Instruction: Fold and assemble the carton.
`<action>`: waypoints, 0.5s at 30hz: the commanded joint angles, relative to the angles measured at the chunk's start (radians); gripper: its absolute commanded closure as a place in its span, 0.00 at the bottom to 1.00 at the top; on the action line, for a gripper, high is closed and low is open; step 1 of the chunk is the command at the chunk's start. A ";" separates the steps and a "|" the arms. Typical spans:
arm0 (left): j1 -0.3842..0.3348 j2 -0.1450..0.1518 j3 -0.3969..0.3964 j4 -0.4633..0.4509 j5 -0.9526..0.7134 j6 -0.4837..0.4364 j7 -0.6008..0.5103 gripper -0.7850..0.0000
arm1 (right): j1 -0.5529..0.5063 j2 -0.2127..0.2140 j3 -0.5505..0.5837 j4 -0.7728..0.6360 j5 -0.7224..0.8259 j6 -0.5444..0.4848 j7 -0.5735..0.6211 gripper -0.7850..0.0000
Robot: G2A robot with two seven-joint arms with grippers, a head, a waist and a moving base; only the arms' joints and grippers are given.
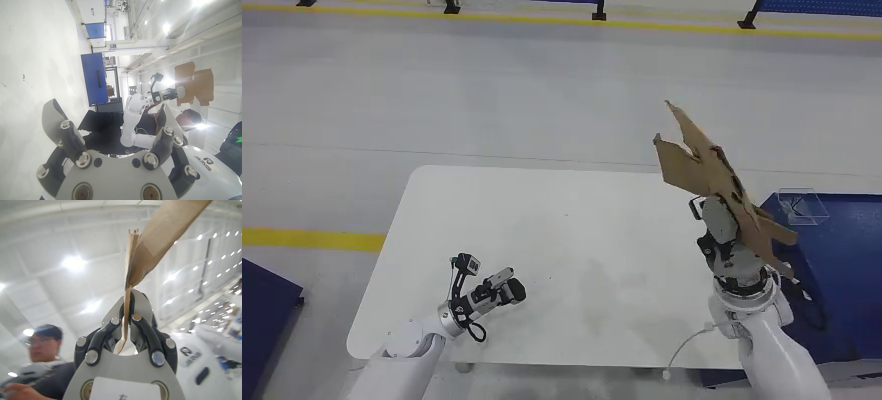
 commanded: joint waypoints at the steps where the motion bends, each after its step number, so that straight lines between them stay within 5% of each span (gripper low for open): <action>1: 0.000 0.000 0.000 0.000 0.000 0.000 0.000 0.00 | -0.007 0.000 -0.027 0.012 0.125 0.208 -0.031 1.00; 9: 0.000 0.000 0.000 0.000 0.000 0.000 0.000 0.00 | -0.042 0.012 -0.126 0.092 0.607 0.829 -0.380 1.00; 15: 0.000 0.000 0.000 0.000 0.000 0.000 0.000 0.00 | -0.045 0.036 -0.267 0.108 1.012 0.896 -0.707 1.00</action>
